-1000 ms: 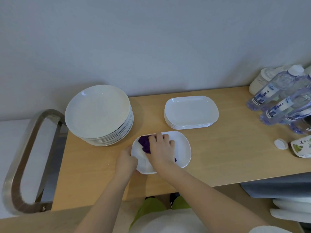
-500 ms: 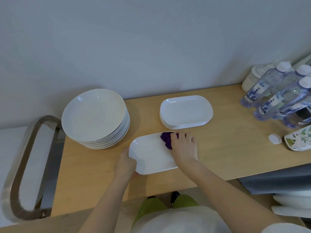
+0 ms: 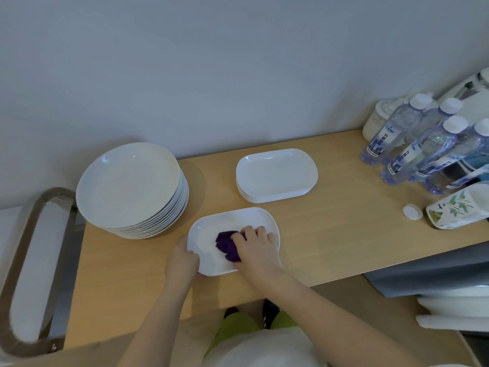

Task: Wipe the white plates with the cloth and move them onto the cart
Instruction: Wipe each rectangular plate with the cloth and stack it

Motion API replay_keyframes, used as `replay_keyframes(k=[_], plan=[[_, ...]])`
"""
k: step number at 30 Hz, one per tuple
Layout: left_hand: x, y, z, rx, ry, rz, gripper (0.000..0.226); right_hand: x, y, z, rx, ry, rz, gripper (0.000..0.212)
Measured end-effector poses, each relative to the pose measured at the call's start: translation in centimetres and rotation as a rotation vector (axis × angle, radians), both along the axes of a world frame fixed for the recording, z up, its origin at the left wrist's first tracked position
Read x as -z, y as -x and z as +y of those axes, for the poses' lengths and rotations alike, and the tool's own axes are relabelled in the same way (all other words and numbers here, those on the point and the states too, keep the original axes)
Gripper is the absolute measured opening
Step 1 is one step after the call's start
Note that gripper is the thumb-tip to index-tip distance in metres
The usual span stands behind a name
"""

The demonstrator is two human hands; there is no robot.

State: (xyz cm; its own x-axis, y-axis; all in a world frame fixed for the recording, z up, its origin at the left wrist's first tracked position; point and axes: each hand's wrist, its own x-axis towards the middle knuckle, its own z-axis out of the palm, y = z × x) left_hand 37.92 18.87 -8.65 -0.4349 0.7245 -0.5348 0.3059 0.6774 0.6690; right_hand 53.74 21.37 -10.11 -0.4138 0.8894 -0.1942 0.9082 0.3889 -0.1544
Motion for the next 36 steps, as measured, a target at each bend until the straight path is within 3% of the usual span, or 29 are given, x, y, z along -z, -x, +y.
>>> replay_keyframes(k=[4,6,12,14,16,18,21,26,34,36], plan=[[-0.3,0.0,0.1,0.002,0.018,-0.036,0.044,-0.6,0.9,0.3,-0.187,0.063,0.024,0.039],[-0.3,0.1,-0.1,-0.008,0.021,-0.054,0.043,-1.2,0.3,0.6,-0.175,0.125,0.092,0.036],[-0.3,0.5,-0.6,-0.105,0.011,-0.167,0.034,-4.6,-5.3,2.2,0.24,0.253,0.437,0.019],[-0.2,0.3,-0.5,-0.081,0.042,-0.129,0.036,-5.2,-7.4,2.8,0.361,0.246,0.472,0.014],[-0.1,0.2,-0.5,-0.035,0.056,0.025,0.038,-5.3,-8.9,3.4,0.463,0.255,0.495,0.028],[-0.2,-0.1,-0.4,-0.025,0.042,0.22,0.043,-4.9,-10.2,3.8,0.522,0.256,0.471,0.037],[-0.9,-0.7,0.5,-0.023,-0.051,0.365,0.046,-3.8,-11.6,4.1,0.535,0.199,0.371,0.026],[-1.1,-1.9,2.6,0.055,-0.169,0.313,0.037,-1.6,-12.2,4.0,0.56,0.124,0.173,0.026],[-1.4,-4.4,6.9,0.231,-0.275,0.268,0.036,-1.8,-12.7,5.0,0.468,0.269,0.144,0.043],[-1.4,-4.9,8.3,0.266,-0.275,0.273,0.036,-2.8,-13.1,5.7,0.464,0.239,0.23,0.038]])
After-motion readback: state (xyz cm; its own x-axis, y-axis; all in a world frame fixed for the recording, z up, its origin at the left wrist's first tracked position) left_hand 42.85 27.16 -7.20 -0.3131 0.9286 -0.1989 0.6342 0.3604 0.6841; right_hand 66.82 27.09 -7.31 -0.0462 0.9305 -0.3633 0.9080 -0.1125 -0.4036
